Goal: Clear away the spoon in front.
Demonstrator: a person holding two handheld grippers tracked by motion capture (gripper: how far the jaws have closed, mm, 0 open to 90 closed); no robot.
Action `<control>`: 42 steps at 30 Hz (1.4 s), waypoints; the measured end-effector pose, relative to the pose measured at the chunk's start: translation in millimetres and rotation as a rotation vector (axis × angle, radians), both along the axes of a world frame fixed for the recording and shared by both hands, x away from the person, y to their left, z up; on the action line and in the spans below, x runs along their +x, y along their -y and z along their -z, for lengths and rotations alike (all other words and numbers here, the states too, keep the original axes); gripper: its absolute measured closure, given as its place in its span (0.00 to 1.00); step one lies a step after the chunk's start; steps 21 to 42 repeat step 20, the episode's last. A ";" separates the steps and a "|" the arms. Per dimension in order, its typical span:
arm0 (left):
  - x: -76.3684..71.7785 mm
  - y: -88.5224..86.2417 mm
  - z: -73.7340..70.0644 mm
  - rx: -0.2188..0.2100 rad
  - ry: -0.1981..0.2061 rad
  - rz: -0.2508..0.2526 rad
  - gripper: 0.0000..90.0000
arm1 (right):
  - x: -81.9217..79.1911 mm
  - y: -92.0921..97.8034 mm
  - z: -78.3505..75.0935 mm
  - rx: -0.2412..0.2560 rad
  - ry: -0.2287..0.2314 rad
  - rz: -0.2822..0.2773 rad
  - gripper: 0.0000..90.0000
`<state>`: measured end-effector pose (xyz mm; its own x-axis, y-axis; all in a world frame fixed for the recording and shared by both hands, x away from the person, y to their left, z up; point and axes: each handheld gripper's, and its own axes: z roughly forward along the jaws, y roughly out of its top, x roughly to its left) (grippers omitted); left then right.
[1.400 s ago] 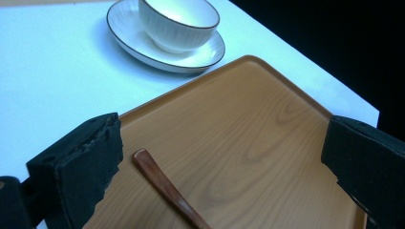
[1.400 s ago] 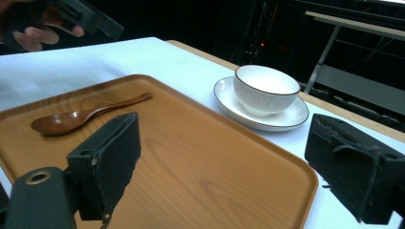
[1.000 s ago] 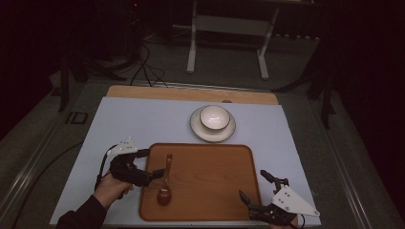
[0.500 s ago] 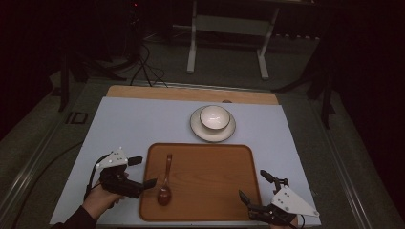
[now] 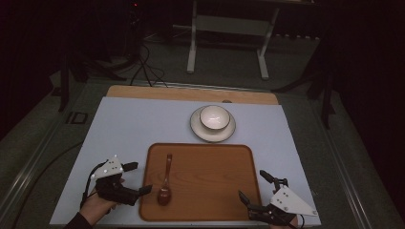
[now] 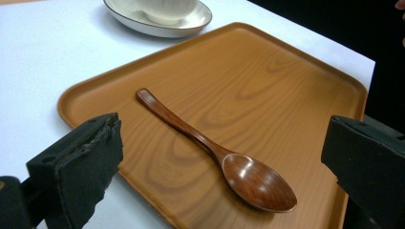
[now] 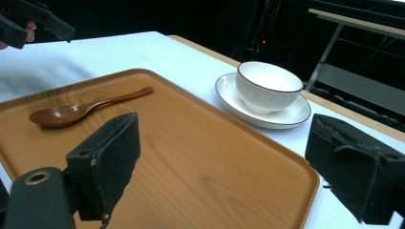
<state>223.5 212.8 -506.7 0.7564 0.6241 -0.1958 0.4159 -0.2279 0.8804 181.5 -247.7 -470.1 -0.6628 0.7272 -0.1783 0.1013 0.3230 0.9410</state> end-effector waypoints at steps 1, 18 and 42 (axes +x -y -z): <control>-0.4 0.4 0.5 -0.002 0.000 0.003 0.00 | 0.1 0.3 0.1 -0.002 0.001 0.001 0.13; -4.0 0.3 0.0 -0.027 0.046 0.012 0.00 | 3.7 3.4 2.9 0.007 -0.017 0.007 0.13; -3.8 0.2 0.0 -0.023 0.048 0.010 0.00 | 3.7 3.3 2.9 0.006 -0.017 0.006 0.13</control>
